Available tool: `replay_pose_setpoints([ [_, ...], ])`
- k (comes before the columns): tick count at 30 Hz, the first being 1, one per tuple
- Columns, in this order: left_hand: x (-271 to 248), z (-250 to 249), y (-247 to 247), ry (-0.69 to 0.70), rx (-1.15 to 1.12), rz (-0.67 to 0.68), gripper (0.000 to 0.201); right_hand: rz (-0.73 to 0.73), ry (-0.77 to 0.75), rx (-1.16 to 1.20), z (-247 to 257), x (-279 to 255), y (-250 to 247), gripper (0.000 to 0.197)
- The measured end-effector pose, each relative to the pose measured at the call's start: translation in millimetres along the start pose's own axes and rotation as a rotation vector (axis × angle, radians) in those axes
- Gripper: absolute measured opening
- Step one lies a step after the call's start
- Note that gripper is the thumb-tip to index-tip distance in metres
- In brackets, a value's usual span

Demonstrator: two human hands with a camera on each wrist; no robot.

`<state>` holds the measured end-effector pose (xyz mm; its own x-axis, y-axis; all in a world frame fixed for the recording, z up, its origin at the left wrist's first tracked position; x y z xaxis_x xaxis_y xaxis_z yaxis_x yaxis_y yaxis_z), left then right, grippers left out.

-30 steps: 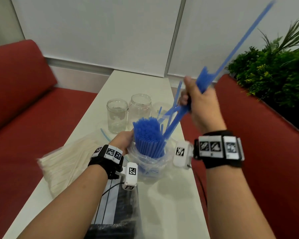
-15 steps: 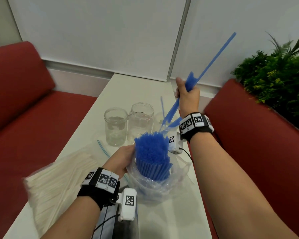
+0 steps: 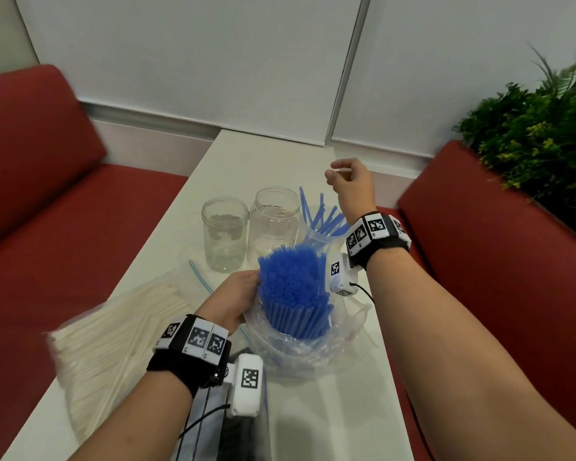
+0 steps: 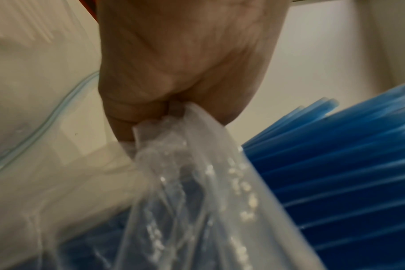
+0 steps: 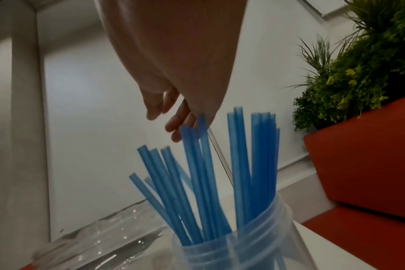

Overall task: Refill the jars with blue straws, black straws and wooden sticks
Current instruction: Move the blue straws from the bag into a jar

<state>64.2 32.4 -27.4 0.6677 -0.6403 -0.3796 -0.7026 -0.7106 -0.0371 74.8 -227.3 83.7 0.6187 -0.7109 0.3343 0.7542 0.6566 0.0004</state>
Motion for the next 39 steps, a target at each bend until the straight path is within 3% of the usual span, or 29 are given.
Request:
replay_pose_setpoints([
  [5,-5,0,-2,-0.023,-0.005,-0.007,0.029,-0.06,-0.161,0.052,35,-16,-10,0.017],
  [8,-11,-2,-1,-0.046,-0.011,-0.015,0.026,0.095,-0.185,0.13,60,-49,-18,0.031],
  [13,-11,-7,3,-0.077,0.015,-0.027,0.034,0.309,0.105,0.404,44,-149,-37,0.048],
  [18,-11,-6,12,-0.076,-0.054,-0.016,0.042,0.485,0.307,0.244,3,-236,-44,0.077],
  [24,-18,0,20,-0.075,-0.059,-0.03,0.049,0.258,0.25,0.139,-6,-257,-34,0.057],
  [29,-19,1,15,-0.099,-0.01,-0.062,0.044,0.1,0.086,0.16,17,-242,-41,0.035],
  [31,-19,0,15,-0.109,0.01,-0.063,0.044,0.074,0.032,0.163,24,-243,-39,0.029],
  [34,-20,-1,15,-0.119,0.031,-0.064,0.043,0.103,0.103,0.154,21,-250,-30,0.024],
  [39,-16,1,8,-0.121,0.047,-0.093,0.042,0.002,0.035,0.092,41,-242,-36,0.017],
])
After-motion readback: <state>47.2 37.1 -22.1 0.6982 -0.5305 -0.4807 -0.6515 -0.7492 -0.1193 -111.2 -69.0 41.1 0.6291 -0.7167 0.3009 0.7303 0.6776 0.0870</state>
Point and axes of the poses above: each hand's wrist, its own x-axis towards the middle knuckle, its own y-axis out of the palm, z = x × y, the point moved 3 cm from there along x, towards the middle knuckle, and after that the axes turned 13 degrees about x, right-handed, at the moved point
